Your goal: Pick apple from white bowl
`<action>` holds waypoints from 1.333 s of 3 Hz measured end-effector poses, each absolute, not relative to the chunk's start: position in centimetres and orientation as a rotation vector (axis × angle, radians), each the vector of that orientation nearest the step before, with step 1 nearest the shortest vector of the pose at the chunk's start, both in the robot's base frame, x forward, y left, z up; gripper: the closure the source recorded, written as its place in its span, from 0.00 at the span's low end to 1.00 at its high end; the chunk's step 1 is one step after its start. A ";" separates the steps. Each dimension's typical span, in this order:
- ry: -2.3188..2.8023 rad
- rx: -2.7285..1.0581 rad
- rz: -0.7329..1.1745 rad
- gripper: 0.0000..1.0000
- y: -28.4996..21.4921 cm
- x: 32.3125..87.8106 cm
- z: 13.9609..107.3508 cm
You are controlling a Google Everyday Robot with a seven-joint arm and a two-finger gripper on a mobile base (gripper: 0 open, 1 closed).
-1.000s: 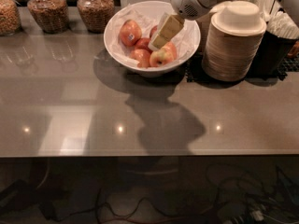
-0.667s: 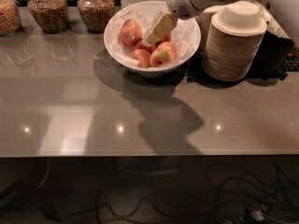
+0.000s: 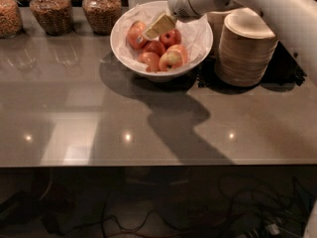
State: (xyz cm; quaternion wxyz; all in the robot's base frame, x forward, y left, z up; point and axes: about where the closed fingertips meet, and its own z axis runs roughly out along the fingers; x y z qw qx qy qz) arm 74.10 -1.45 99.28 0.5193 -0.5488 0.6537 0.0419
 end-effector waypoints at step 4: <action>1.648 -1.358 0.253 0.23 2.7 78.1 92.4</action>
Offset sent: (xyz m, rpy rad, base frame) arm 0.0315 0.0307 -0.0562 0.0312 0.1262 0.0403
